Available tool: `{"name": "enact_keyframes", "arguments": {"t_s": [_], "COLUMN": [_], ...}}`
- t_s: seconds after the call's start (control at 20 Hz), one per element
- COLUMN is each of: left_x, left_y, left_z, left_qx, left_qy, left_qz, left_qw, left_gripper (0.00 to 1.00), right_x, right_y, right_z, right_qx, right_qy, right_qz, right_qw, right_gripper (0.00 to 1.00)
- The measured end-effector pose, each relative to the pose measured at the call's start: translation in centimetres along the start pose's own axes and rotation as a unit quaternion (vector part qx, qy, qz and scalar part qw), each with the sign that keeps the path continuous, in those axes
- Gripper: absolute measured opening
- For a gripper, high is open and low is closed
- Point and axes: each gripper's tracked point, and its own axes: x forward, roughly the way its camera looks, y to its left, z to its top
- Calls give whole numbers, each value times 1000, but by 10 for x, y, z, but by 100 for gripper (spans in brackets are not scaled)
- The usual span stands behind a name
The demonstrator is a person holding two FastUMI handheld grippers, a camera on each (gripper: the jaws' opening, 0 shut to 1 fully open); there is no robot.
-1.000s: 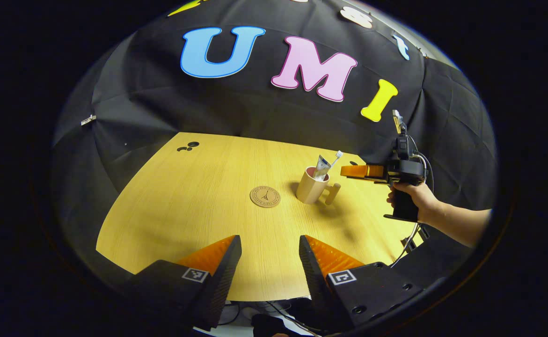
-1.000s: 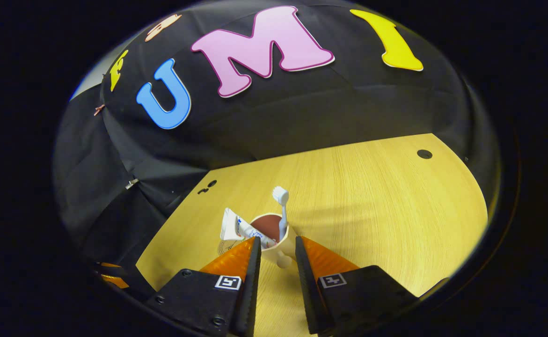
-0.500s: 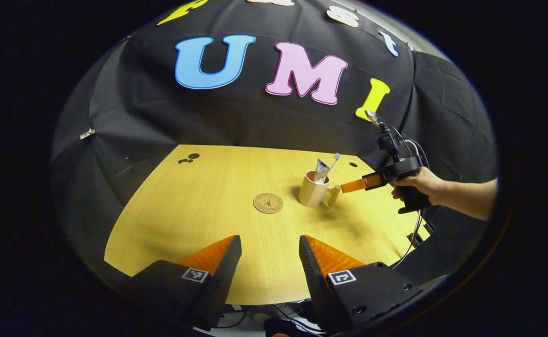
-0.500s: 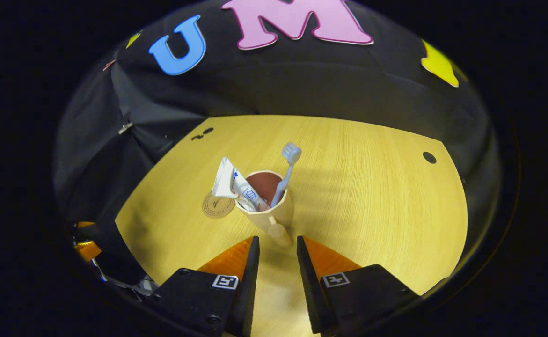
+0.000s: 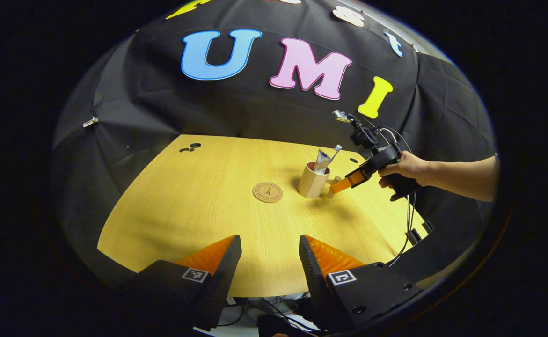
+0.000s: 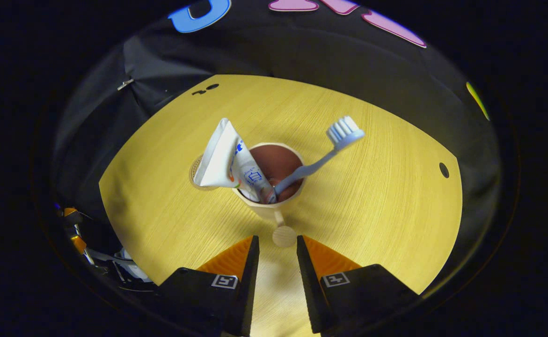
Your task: Put the toothbrush and toothpaste on the desktop into the cup, then pick up the cup and place it on the coaster on the desktop.
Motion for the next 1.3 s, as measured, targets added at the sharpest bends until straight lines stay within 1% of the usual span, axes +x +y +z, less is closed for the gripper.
{"name": "enact_keyframes", "arguments": {"t_s": [0.4,0.7,0.9,0.95,1.15,1.25,1.3], "left_x": [7,16,19,19,18,12,8], "left_y": [15,26,35,36,41,41,40], "left_z": [-2,-2,-3,-3,-7,-10,-11], "left_qx": [-18,-33,-42,-44,-54,-57,-58], "left_qy": [5,7,6,6,8,9,10], "left_qz": [16,26,34,36,42,44,45], "left_qw": [1000,999,999,998,998,997,997], "left_gripper": [78,78,78,78,78,78,78], "right_x": [29,45,51,51,55,57,58], "right_y": [2,5,3,2,3,6,9], "right_z": [7,9,6,9,14,14,13], "right_qx": [-36,-41,-60,-62,-60,-65,-64], "right_qy": [43,72,96,95,98,98,100], "right_qz": [-1,6,-3,-4,-9,-6,-4], "right_qw": [998,997,994,994,993,993,993], "right_gripper": [50,51,51,60,53,32,31]}}
